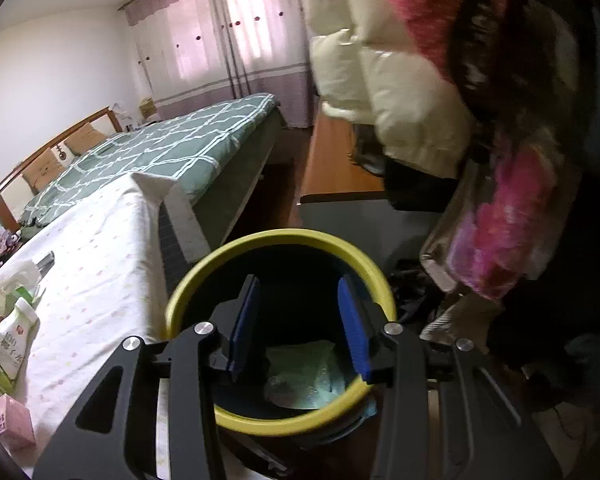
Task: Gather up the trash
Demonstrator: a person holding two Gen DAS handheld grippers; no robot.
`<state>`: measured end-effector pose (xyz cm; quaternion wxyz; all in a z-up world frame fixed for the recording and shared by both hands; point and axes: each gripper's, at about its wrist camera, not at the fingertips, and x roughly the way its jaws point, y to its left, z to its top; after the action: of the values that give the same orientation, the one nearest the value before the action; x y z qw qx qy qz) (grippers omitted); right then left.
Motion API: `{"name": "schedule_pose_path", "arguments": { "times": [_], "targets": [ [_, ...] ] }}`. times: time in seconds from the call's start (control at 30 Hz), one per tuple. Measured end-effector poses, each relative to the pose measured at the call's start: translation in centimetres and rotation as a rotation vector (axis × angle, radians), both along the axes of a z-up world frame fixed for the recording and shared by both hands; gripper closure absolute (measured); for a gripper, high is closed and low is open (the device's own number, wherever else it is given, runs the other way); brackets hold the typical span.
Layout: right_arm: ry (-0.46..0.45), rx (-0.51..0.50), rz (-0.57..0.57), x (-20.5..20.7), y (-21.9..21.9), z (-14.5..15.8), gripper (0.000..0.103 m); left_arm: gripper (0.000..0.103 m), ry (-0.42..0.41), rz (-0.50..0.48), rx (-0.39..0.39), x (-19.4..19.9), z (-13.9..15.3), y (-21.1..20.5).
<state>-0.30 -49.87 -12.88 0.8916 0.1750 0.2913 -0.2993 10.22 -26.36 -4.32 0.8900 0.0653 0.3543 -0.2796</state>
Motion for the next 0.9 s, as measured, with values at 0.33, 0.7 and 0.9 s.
{"name": "schedule_pose_path", "arguments": {
  "times": [0.33, 0.7, 0.9],
  "targets": [
    [-0.008, 0.020, -0.050, -3.7, -2.5, -0.5, 0.059, 0.024, 0.037, -0.176, 0.075, 1.6, -3.1, -13.8],
    [0.002, 0.050, -0.069, -5.3, -4.2, -1.4, 0.050, 0.016, 0.087, -0.224, 0.151, 3.3, -6.8, -22.7],
    [0.005, 0.058, -0.071, -5.4, -3.8, -1.4, 0.050, 0.016, 0.082, -0.201, 0.094, 2.6, -4.6, -19.9]
  ]
}}
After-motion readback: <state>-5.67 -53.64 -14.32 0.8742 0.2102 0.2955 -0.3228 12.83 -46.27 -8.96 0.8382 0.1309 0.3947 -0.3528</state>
